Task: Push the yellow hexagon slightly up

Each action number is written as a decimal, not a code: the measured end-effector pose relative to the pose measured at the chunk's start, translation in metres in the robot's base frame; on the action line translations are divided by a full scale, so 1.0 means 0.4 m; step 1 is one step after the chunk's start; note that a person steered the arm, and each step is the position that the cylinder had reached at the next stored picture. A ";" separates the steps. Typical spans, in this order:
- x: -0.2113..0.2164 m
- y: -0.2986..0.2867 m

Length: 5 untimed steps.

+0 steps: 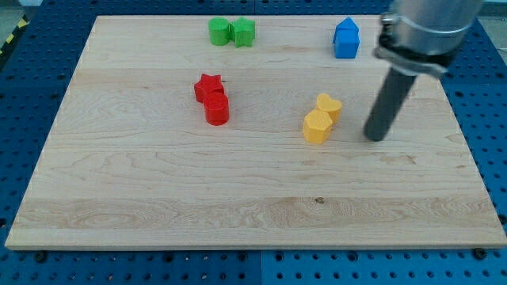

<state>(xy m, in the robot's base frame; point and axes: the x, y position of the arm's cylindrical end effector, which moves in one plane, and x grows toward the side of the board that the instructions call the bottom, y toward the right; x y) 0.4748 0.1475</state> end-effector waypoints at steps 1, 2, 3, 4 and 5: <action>0.005 -0.015; 0.014 -0.053; 0.043 -0.130; 0.037 -0.127; 0.017 -0.127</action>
<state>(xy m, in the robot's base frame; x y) 0.4817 0.0966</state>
